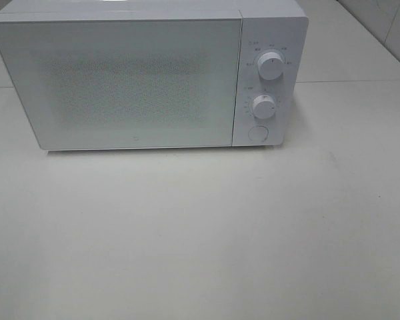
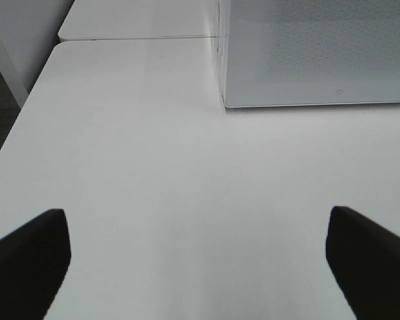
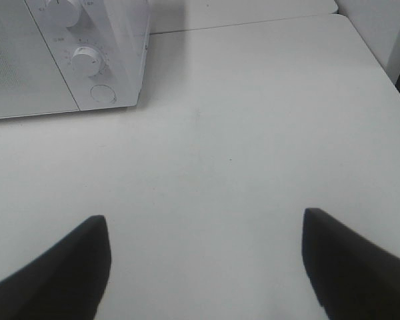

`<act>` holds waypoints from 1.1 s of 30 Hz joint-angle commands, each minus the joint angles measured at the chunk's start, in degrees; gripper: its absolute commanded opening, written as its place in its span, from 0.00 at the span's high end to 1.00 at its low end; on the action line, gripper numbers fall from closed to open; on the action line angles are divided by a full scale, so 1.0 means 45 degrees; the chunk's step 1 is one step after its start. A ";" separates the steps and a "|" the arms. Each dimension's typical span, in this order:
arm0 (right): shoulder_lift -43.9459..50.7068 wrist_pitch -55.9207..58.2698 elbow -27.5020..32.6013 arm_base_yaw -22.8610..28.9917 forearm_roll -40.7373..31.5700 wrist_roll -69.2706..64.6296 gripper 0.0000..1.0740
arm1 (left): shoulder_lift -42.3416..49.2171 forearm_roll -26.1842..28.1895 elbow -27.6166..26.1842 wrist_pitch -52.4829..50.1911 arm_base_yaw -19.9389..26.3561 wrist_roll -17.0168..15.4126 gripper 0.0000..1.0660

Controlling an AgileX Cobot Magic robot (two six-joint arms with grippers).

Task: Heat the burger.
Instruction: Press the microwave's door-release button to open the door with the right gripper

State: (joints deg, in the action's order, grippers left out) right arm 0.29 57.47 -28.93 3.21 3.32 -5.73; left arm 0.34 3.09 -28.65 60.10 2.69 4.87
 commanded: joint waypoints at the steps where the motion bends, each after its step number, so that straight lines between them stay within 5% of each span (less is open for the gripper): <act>1: 0.0331 0.0038 0.0025 -0.0089 0.0000 0.0216 0.29 | 0.0204 0.0025 0.0038 -0.0127 0.0051 -0.0051 0.10; 12: 0.0013 -0.0624 -0.0369 -0.0089 0.0000 0.0216 0.29 | 0.0204 0.0025 0.0038 -0.0127 0.0051 -0.0051 0.10; 33: -0.5755 -0.6863 -0.0025 -0.0089 0.0051 0.0255 0.29 | 0.0204 0.0025 0.0038 -0.0127 0.0051 -0.0051 0.10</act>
State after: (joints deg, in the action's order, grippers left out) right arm -25.50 28.07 -29.28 3.21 3.32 -5.50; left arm 0.34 3.09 -28.65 60.10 2.69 4.87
